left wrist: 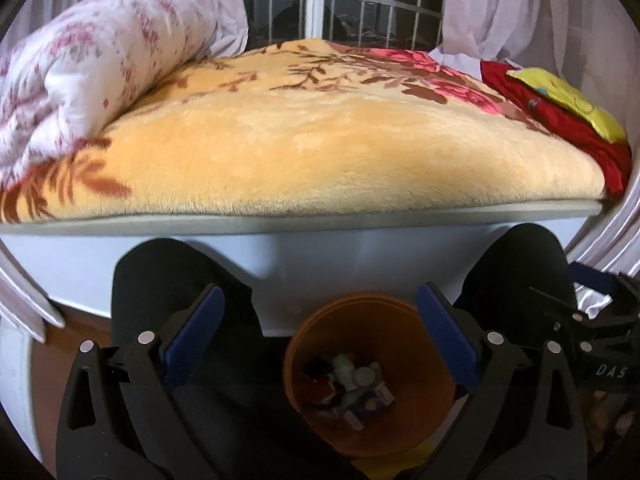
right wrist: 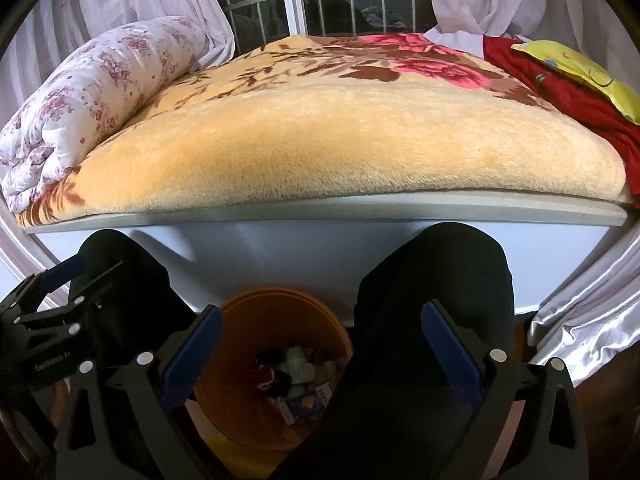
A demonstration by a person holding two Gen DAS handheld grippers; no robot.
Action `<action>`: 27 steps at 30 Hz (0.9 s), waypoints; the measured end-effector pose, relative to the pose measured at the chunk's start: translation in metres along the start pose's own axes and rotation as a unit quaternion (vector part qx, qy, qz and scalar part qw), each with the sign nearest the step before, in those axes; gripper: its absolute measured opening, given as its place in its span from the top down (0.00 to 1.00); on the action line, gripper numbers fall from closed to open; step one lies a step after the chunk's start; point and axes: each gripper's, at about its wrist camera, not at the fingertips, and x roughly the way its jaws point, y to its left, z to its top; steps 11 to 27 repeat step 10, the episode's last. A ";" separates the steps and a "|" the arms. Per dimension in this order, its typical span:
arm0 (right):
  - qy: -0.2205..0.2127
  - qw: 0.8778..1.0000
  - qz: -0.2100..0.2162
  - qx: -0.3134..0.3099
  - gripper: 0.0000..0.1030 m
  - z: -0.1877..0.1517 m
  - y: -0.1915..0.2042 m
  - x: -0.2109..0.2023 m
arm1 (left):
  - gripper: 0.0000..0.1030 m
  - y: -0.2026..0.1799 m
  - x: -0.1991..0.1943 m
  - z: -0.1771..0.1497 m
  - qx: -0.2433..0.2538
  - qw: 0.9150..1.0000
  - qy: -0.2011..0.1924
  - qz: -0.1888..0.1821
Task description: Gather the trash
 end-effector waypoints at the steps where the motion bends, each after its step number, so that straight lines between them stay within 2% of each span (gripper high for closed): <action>1: 0.000 1.000 -0.001 0.000 0.05 0.000 0.000 0.000 | 0.08 -0.003 0.000 -0.001 0.006 1.000 0.000 0.003; 4: -0.002 1.000 -0.005 0.004 0.05 -0.001 -0.002 -0.001 | 0.08 -0.001 0.001 0.000 0.000 1.000 0.003 0.009; 9: -0.006 1.000 -0.013 0.017 0.05 -0.001 -0.006 -0.002 | 0.08 0.004 0.004 0.001 -0.012 1.000 0.011 -0.003; 27: -0.007 1.000 -0.013 0.017 0.05 -0.001 -0.006 -0.002 | 0.08 0.004 0.004 0.000 -0.013 1.000 0.012 -0.002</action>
